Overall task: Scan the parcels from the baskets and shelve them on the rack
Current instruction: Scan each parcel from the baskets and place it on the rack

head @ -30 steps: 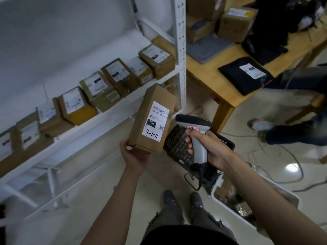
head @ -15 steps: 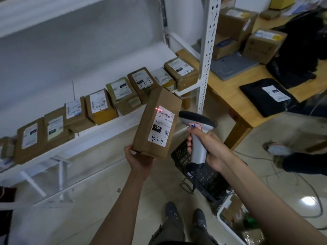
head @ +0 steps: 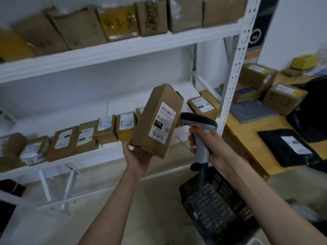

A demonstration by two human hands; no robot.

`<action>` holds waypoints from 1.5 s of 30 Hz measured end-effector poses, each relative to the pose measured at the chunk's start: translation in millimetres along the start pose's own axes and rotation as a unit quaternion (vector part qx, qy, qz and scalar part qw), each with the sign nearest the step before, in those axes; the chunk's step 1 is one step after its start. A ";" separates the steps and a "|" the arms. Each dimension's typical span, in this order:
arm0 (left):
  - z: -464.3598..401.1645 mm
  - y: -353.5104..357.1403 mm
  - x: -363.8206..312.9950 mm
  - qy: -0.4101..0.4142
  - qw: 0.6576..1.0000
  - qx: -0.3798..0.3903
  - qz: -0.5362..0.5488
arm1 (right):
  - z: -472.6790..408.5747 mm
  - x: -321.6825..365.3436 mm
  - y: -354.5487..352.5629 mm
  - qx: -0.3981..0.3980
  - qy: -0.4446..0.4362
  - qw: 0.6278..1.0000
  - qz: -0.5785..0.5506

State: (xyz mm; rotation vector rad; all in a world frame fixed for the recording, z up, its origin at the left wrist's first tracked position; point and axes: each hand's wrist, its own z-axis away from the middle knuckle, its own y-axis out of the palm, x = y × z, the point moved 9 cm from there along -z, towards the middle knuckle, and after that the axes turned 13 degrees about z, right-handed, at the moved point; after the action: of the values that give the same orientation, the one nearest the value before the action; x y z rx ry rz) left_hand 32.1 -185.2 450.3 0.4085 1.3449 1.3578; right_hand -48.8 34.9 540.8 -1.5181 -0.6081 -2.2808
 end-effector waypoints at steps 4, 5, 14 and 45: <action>5.7 51.0 -46.8 0.042 0.997 0.064 -0.020 | -6.1 58.2 2.4 -0.017 -0.087 0.995 0.036; 8.7 63.6 -57.1 0.052 0.995 0.080 -0.023 | -6.7 71.2 4.1 -0.016 -0.104 0.994 0.030; 51.5 162.9 -130.4 0.117 0.978 0.172 -0.014 | 6.6 165.3 34.2 0.044 -0.252 0.967 -0.007; 153.5 454.5 -423.7 0.321 0.910 0.240 0.105 | 41.5 369.3 202.1 0.112 -0.421 0.898 0.070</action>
State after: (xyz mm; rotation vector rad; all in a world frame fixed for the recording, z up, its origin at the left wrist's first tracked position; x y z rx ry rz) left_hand 90.8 -345.2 1067.3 0.4605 2.2587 1.3842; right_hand -54.8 -130.4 930.1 -2.3004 -0.8889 -1.3013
